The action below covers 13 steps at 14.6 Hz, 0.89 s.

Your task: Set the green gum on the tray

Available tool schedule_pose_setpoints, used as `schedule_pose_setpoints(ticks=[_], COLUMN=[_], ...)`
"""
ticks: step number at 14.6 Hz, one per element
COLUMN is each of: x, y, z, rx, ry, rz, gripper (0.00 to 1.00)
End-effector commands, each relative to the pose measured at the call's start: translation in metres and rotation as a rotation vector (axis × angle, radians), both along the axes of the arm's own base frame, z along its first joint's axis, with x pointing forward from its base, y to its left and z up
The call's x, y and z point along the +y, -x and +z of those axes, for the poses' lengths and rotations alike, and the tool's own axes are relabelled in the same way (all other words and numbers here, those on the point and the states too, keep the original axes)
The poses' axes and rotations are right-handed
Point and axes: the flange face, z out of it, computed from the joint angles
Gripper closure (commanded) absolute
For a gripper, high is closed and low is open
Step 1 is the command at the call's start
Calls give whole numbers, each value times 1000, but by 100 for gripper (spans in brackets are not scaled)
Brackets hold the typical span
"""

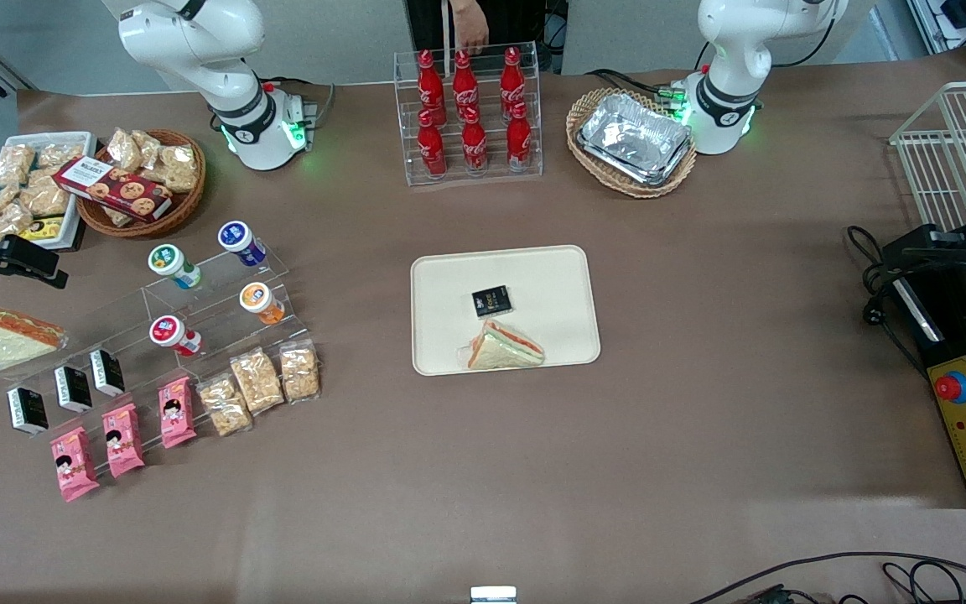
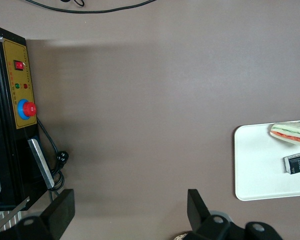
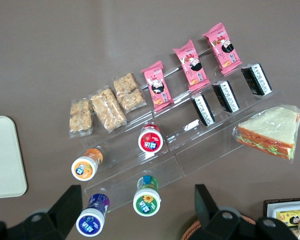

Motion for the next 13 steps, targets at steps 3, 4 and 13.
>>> schedule_pose_setpoints(ticks=[3, 4, 13], x=[1, 2, 0], y=[0, -2, 19], z=[1, -2, -22], rx=[0, 3, 41], ry=[10, 10, -14], rz=[4, 7, 7], gripper=[0, 0, 0])
